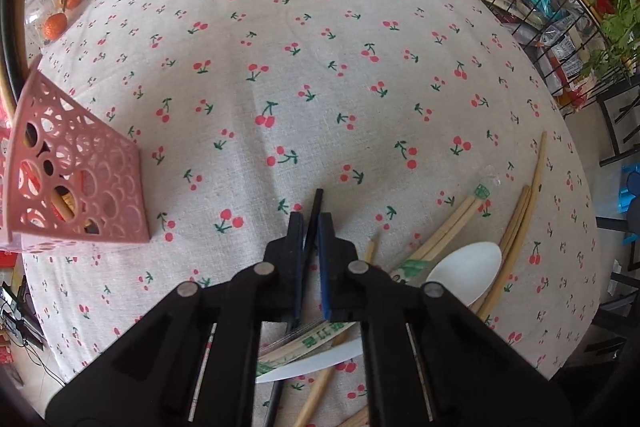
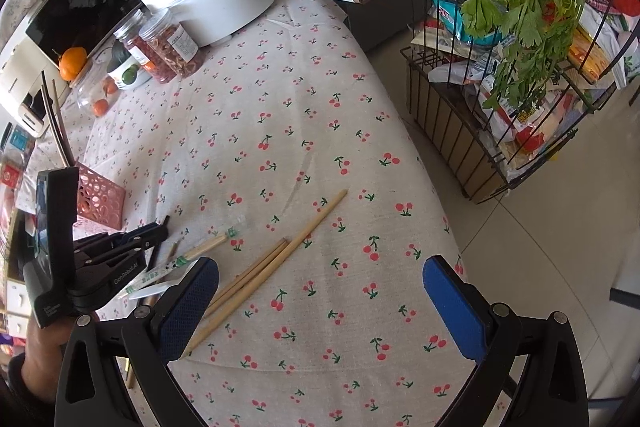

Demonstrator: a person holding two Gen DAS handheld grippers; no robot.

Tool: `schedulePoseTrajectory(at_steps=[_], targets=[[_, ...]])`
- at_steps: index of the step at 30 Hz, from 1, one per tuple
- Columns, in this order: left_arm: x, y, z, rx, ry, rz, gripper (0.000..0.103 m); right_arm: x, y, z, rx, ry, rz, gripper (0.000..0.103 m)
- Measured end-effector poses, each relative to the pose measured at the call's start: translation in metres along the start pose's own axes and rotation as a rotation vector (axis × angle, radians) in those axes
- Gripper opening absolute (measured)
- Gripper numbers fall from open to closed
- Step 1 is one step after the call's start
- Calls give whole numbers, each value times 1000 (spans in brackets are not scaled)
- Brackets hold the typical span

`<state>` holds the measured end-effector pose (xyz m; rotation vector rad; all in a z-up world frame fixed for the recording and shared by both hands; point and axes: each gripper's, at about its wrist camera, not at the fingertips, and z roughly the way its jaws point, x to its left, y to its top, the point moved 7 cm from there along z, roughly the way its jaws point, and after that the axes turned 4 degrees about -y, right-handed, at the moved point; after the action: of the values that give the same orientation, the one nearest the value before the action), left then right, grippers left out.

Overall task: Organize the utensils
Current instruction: 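Reach the left gripper down to a black chopstick and close on it, then lift the black chopstick with the left gripper while the right gripper reaches toward the paper-wrapped chopsticks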

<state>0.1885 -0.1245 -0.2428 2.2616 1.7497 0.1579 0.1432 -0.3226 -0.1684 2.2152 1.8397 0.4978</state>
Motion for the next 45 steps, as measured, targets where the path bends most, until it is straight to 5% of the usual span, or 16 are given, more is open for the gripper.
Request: schedulePoseTrajectory(at_steps=[9,11,21,28,32,45], targets=[[18,-19,-5,47,23,50,14,4,0,11,21,-29,-14,103],[19,-20,-7,39,9,51,6,3,1,16,31,-37,-5,103],[25,-40,-85,-168,-87,96,6,37,-3,32,55,60,-67,103],[46,-40,-135,-299,-174,50,6,77,-13,41,65,204,-94,102],[49,-45,-144,-327,-186,52,6,91,-20,54,91,240,-106,77],[68,-63,-148,-326,-187,18,6,110,-44,66,101,242,-233,21]])
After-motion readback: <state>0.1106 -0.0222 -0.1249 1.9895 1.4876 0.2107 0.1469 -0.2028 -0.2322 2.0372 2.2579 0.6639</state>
